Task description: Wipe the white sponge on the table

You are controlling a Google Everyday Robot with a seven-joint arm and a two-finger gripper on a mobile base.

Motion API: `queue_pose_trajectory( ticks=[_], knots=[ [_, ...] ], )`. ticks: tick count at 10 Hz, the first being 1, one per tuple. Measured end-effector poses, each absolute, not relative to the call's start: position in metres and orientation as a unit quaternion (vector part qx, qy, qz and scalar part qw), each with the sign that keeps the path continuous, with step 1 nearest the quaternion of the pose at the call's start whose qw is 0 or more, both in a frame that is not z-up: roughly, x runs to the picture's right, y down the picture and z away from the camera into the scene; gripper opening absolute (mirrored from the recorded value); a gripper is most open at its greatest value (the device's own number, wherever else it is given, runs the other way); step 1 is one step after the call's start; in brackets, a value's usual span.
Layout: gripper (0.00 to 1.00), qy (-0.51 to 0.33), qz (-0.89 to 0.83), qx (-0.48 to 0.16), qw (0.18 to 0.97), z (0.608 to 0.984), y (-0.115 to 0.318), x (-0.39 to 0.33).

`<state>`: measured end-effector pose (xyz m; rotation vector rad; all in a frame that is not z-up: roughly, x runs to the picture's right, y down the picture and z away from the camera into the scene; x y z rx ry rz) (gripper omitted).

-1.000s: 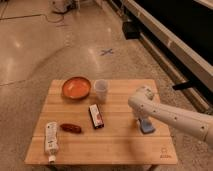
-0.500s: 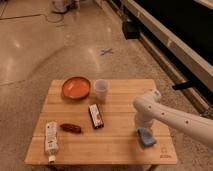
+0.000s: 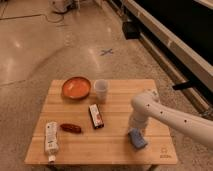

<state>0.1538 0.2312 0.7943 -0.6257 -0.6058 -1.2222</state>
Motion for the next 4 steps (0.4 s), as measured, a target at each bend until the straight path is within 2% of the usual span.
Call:
queue_pose_trajectory(
  ticks=[4],
  knots=[
    [0.79, -0.286, -0.550, -0.274, 0.735, 0.7924, 0.2249, 0.1479]
  ],
)
